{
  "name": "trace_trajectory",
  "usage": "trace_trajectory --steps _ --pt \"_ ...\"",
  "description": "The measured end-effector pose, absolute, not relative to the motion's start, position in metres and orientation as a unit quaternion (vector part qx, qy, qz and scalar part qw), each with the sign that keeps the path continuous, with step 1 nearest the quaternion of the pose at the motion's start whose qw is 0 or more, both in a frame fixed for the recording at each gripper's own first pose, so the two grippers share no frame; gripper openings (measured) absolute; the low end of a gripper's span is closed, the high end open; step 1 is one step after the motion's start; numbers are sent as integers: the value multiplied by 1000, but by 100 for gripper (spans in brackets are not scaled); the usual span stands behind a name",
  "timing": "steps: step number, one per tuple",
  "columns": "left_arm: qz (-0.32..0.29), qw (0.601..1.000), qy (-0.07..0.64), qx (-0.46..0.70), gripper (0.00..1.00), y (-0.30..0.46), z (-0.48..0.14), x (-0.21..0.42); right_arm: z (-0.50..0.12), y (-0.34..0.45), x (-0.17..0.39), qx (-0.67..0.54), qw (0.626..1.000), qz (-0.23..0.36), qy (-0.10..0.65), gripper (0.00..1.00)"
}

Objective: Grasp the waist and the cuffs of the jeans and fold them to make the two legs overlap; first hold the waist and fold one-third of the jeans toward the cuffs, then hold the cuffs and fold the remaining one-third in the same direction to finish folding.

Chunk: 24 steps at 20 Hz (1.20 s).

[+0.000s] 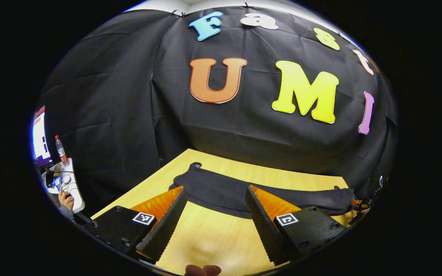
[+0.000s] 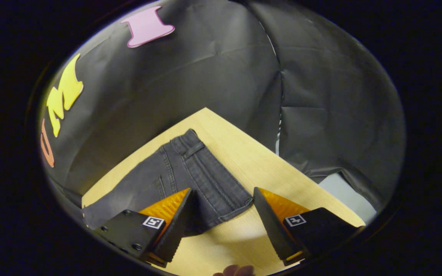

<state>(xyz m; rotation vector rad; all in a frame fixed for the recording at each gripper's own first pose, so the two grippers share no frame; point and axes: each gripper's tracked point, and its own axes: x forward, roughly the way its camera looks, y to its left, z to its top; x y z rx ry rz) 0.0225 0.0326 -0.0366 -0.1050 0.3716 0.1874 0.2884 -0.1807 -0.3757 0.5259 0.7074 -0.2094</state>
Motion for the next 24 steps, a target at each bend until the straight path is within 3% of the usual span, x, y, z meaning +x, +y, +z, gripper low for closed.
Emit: trace_trajectory --steps 3,4,5,9,11,12,15,19,20,24 --pt "98 976 190 -53 99 33 -40 20 -378 -176 293 236 907 -107 331 97" --pt "98 975 190 -58 99 33 -41 21 -381 -174 292 219 911 -99 334 89" --pt "100 974 193 -60 99 34 -41 20 -388 -169 297 210 914 -84 336 89" --pt "110 972 200 -63 99 43 -44 16 -381 -161 302 185 918 -77 343 36" --pt "117 971 196 -65 99 52 -42 13 -366 -161 297 164 924 -72 338 14" --pt "120 972 192 -66 99 57 -39 12 -355 -160 297 155 928 -67 332 10" --pt "127 972 185 -74 99 69 -39 11 -325 -158 301 130 940 -51 312 8" --pt "129 974 172 -76 99 84 -41 10 -236 -127 291 87 962 -7 259 4" --pt "129 974 168 -78 99 90 -42 10 -209 -114 292 74 967 8 242 8" --pt "140 972 159 -97 99 115 -50 10 -117 -29 281 35 976 87 197 8"
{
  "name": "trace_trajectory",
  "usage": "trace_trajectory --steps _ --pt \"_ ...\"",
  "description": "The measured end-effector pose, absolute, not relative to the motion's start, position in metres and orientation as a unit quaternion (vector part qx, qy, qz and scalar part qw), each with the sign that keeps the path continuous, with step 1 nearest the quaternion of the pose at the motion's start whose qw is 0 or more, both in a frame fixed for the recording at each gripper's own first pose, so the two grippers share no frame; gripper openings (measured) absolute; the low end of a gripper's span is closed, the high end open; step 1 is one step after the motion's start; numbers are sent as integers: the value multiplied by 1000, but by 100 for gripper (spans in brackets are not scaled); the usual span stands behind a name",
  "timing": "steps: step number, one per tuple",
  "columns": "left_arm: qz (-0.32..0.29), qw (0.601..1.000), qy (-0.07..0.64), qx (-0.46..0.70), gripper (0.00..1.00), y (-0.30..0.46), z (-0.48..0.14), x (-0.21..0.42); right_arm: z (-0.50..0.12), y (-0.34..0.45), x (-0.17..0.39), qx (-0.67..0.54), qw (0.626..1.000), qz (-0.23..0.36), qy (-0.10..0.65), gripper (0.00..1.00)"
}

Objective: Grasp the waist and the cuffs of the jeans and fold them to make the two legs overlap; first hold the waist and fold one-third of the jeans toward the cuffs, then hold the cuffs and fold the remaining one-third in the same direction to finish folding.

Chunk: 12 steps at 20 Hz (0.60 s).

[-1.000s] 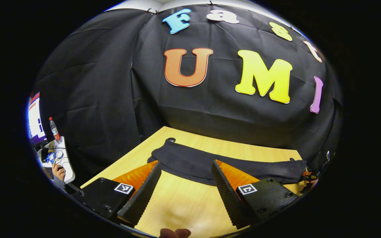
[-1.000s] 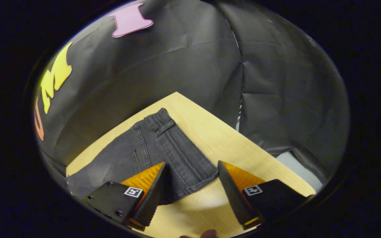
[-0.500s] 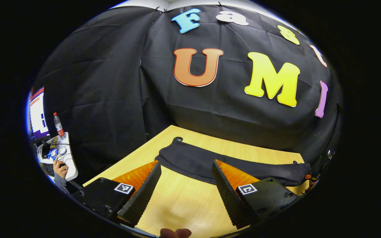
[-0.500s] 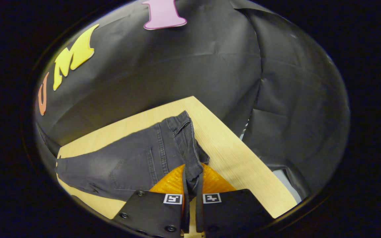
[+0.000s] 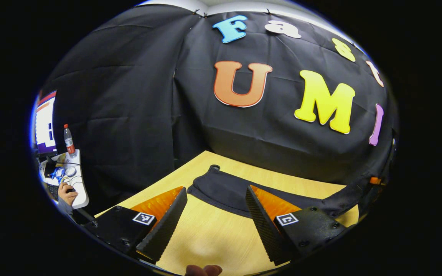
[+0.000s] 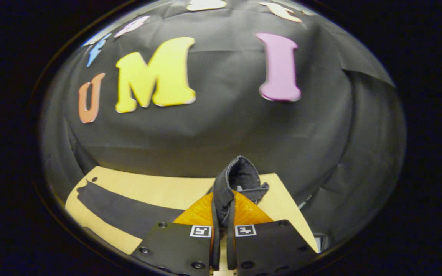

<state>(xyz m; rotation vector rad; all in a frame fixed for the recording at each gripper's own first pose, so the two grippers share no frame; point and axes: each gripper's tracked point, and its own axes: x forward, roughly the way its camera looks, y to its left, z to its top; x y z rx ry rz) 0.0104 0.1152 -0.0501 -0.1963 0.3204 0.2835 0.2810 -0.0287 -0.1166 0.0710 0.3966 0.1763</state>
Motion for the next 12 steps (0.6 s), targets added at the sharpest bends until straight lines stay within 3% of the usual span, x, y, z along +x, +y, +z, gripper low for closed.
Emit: trace_trajectory --steps 4,8,10,12 --pt "160 971 154 -90 99 157 -56 4 -87 103 256 17 968 162 189 7" --pt "179 968 150 -91 99 198 -56 -4 -147 233 240 -35 946 234 220 8" --pt "190 965 148 -104 99 216 -58 -8 -187 274 236 -48 935 240 255 4" --pt "203 961 152 -111 99 230 -64 -8 -230 304 237 -53 928 230 288 8"
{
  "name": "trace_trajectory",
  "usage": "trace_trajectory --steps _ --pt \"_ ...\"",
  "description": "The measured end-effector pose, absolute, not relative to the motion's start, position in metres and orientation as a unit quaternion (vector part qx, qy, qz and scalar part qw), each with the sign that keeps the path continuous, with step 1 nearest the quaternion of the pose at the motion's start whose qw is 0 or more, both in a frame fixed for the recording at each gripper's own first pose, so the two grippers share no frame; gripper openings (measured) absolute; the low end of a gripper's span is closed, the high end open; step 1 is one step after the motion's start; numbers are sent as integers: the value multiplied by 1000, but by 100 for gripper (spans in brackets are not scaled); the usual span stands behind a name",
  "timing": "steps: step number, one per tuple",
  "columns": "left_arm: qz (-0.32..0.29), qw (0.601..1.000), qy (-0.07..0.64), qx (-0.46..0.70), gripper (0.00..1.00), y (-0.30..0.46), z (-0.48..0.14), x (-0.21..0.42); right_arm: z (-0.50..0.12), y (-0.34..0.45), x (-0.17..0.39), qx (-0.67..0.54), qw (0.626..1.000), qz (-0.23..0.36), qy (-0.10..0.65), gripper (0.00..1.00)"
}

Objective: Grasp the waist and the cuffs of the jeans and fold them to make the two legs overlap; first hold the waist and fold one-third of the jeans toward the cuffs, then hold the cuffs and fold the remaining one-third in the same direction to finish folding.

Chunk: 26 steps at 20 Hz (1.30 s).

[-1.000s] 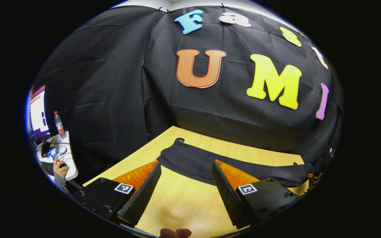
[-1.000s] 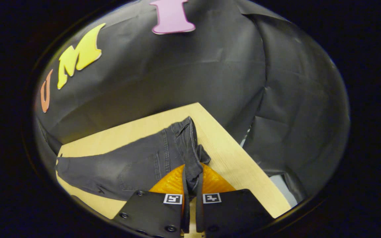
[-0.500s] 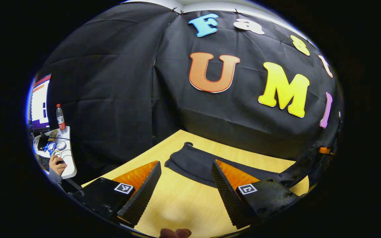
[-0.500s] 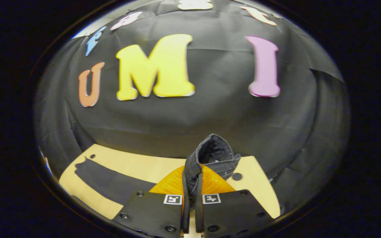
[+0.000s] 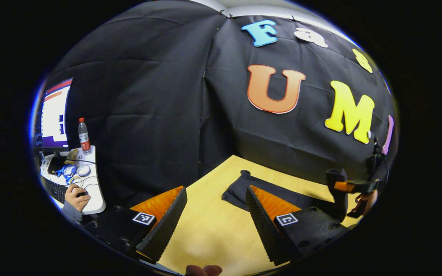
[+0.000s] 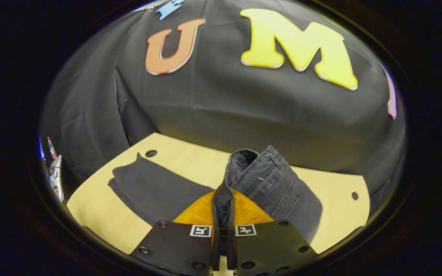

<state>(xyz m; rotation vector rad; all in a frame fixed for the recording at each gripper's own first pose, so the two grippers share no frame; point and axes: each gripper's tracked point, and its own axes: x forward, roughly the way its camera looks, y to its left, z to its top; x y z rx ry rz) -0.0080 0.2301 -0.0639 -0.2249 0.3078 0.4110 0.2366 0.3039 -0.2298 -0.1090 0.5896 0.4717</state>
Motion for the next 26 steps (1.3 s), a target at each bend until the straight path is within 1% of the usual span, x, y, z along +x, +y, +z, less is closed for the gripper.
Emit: trace_trajectory --steps 1,2,3,4,5,7,8,9,12,13,14,15,18,19,21,23,24,26 --pt "206 959 156 -114 100 238 -69 -8 -251 308 236 -56 924 223 307 8" --pt "208 958 161 -118 99 242 -72 -8 -266 309 235 -57 919 220 322 8" --pt "211 956 165 -119 99 247 -77 -7 -272 303 232 -62 915 219 334 4" --pt "213 955 168 -118 99 252 -80 -6 -279 305 231 -67 912 221 340 8" --pt "214 954 172 -117 99 255 -83 -2 -282 304 231 -73 910 223 343 8" --pt "215 952 180 -121 99 260 -91 10 -272 309 231 -62 907 241 339 14" --pt "211 952 182 -128 99 259 -93 18 -264 308 231 -52 906 250 338 26" --pt "207 951 184 -135 99 257 -95 27 -253 301 233 -50 905 257 337 31" --pt "193 949 191 -158 99 249 -104 62 -208 272 218 -37 911 274 307 89" --pt "188 947 200 -169 99 245 -112 74 -197 262 210 -42 911 279 300 93" --pt "186 942 212 -180 99 242 -121 85 -183 250 205 -47 913 282 291 90" --pt "184 936 229 -196 99 238 -133 98 -170 237 198 -50 915 284 281 93" --pt "194 899 289 -266 99 233 -179 131 -138 196 174 -45 923 277 265 93" --pt "196 880 312 -301 99 227 -196 140 -131 181 169 -45 925 271 261 93" --pt "199 825 358 -390 99 215 -227 158 -122 153 159 -50 931 257 256 94" --pt "201 774 386 -460 99 203 -240 175 -119 125 154 -57 936 239 252 94" --pt "201 759 398 -475 99 198 -243 183 -120 111 152 -57 938 228 255 92" --pt "207 745 425 -471 99 205 -252 186 -130 87 150 -46 939 205 273 92"
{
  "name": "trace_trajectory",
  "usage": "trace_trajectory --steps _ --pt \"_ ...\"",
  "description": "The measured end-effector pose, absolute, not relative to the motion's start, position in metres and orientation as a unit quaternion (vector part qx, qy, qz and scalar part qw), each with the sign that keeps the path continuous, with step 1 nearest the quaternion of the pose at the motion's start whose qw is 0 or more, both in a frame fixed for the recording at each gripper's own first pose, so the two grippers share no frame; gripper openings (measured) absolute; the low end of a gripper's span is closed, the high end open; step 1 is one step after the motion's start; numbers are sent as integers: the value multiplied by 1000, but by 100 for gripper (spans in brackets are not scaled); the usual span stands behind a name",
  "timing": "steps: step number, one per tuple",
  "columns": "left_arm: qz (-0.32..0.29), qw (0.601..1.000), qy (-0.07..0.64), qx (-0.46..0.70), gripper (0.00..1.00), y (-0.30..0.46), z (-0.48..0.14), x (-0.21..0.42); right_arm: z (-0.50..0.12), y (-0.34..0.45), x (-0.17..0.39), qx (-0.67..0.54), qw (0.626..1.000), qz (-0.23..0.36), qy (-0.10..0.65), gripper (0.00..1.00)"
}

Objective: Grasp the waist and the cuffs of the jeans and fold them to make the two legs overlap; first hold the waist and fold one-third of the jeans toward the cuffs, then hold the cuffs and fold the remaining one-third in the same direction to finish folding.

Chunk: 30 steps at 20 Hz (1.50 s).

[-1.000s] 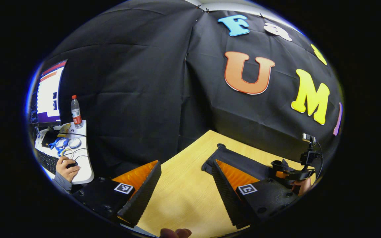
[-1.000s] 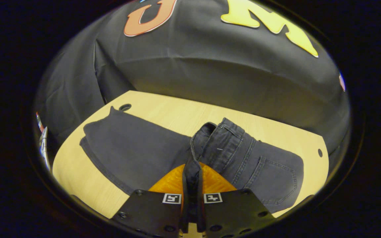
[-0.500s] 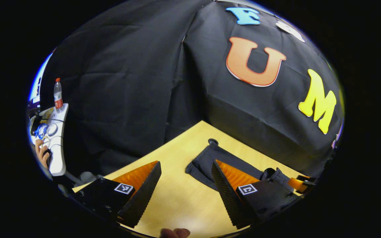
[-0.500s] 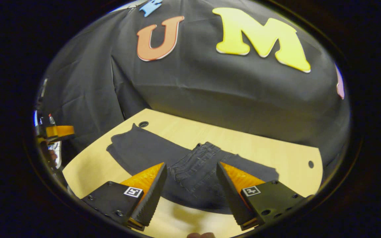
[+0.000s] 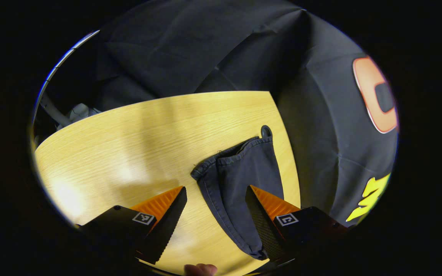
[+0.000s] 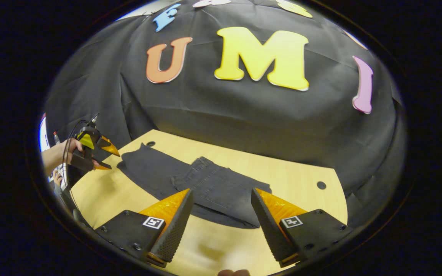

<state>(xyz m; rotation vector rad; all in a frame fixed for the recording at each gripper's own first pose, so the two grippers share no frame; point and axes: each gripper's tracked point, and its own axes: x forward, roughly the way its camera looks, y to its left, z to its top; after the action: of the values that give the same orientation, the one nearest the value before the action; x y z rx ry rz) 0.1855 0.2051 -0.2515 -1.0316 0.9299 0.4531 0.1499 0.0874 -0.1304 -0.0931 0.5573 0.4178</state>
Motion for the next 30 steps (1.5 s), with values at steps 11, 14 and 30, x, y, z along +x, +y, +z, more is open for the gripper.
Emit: trace_trajectory --steps 11,14,30 --pt "259 709 473 -454 99 204 -279 229 -155 43 166 -19 929 176 325 94" --pt "274 711 495 -417 99 206 -287 231 -157 39 174 -12 925 174 337 95" --pt "212 831 353 -375 11 190 -223 239 -176 -68 137 44 934 70 347 96"
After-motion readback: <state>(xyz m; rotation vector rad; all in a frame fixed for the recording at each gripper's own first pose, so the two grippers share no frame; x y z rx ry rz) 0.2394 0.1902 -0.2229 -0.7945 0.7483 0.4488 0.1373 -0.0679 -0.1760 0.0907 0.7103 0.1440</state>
